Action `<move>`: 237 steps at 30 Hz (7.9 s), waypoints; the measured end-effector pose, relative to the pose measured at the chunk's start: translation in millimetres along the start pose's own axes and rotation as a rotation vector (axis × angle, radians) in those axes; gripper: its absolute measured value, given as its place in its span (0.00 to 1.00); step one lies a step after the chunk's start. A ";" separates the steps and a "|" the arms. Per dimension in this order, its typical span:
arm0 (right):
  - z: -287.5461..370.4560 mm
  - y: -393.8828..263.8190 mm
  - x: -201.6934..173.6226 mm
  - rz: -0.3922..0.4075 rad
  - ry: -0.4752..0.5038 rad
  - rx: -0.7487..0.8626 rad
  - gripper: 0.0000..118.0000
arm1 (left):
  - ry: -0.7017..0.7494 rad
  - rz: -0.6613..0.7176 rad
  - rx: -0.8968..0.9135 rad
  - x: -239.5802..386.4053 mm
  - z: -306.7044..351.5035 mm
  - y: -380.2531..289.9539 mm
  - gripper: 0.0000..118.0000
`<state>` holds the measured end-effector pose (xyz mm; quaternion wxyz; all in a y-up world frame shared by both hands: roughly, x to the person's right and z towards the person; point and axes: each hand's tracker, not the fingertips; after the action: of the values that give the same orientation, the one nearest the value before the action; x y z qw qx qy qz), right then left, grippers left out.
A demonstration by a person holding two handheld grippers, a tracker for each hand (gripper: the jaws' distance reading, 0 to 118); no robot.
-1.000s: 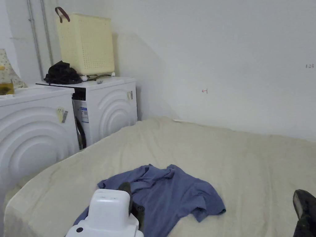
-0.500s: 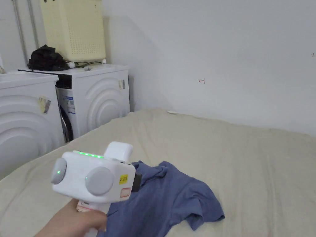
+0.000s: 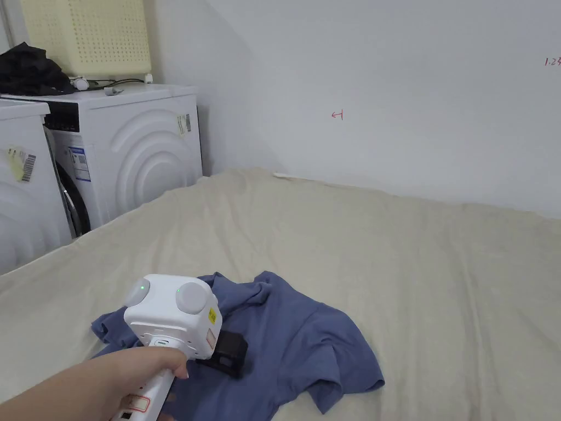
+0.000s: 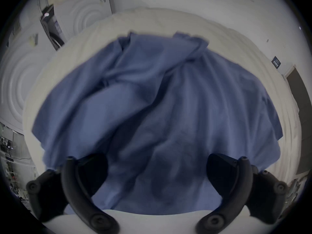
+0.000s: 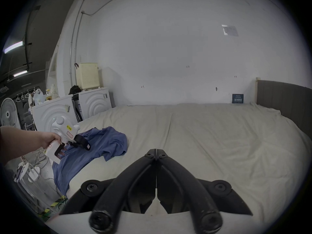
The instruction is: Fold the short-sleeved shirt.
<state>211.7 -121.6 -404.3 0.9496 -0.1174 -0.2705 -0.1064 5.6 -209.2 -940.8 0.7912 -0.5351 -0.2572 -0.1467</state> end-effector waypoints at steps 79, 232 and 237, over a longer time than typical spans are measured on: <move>138.8 24.3 115.9 -0.255 -0.232 0.092 0.00 | -0.549 -0.482 -0.026 507.0 117.7 -147.5 0.97; -35.6 99.0 294.2 -0.196 -0.196 -0.278 0.03 | -0.568 -0.078 0.346 250.9 156.3 -28.9 0.10; 34.9 32.5 288.6 -0.295 -0.174 -0.278 0.03 | -0.541 -0.141 0.393 238.0 156.6 -113.0 0.10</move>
<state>443.1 -121.0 -225.3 0.8714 -0.2153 -0.3484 -0.2700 105.3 -98.0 -673.2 0.7702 -0.3726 -0.5176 -0.0016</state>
